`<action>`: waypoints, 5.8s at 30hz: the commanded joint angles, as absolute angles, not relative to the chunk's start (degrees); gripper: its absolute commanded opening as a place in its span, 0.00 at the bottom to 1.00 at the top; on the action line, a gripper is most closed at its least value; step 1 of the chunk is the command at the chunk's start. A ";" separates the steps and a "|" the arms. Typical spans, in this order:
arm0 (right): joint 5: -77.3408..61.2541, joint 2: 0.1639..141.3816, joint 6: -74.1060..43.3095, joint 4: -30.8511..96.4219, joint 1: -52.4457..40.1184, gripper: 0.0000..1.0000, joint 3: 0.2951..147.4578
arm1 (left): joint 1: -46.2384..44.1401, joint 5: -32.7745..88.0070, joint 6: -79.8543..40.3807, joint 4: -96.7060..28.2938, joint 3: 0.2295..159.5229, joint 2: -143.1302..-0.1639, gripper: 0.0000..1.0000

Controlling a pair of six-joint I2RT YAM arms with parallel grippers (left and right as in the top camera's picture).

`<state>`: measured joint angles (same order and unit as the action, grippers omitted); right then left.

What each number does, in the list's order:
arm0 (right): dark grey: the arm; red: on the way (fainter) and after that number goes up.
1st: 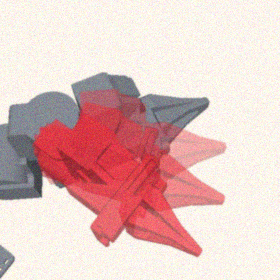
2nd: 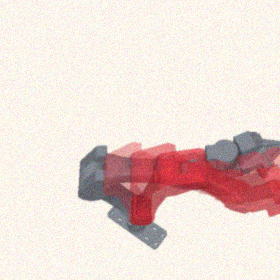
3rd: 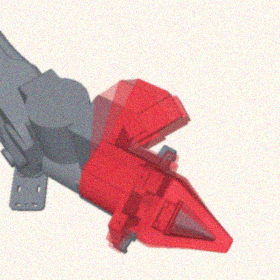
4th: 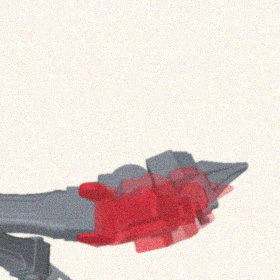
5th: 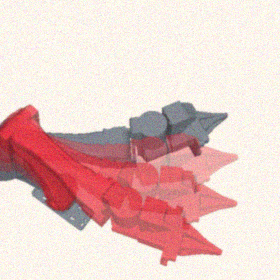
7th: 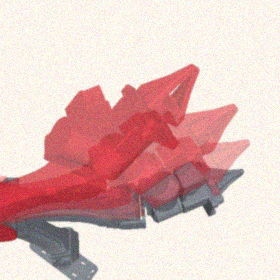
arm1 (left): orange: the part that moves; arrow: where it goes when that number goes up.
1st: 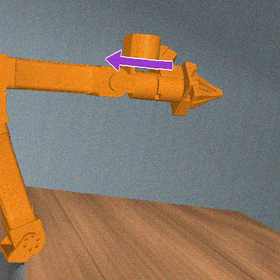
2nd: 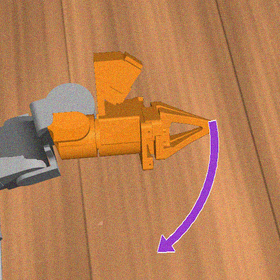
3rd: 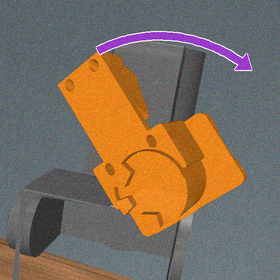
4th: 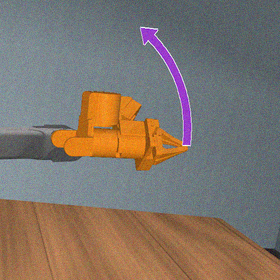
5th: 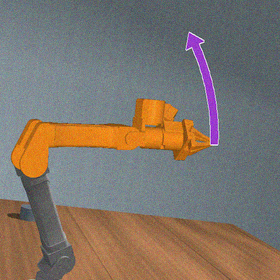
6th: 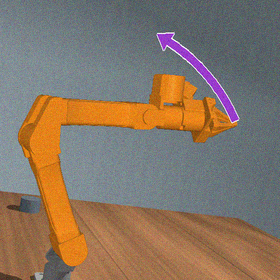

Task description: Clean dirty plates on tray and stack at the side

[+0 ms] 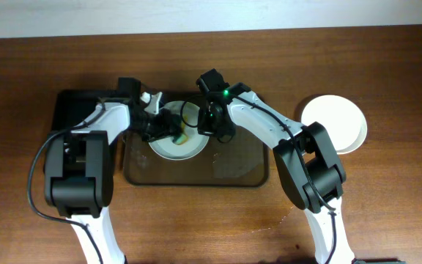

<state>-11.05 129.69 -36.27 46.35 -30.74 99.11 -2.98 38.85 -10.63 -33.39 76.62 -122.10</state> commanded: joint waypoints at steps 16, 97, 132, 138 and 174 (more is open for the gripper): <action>-8.34 130.78 -36.84 47.35 -30.74 0.04 97.38 | -0.86 36.47 0.10 -42.19 74.85 -125.67 0.01; 15.62 100.97 -27.57 70.87 10.09 0.04 92.18 | -7.88 17.08 -5.50 -59.22 109.86 -125.67 0.01; -5.85 80.55 -17.76 66.72 3.29 0.79 90.00 | 4.25 1.96 -14.31 -65.52 119.85 -111.44 0.99; -0.40 58.35 -17.80 71.57 3.29 0.98 96.03 | 3.90 1.96 -14.31 -65.56 119.83 -110.65 0.99; -3.16 0.19 -11.14 -5.02 3.51 0.98 2.63 | 3.90 1.96 -14.31 -65.56 119.85 -110.65 0.99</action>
<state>-3.07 0.84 -11.55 -4.84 3.64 5.28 3.66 1.56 -14.24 -65.63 119.90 -110.26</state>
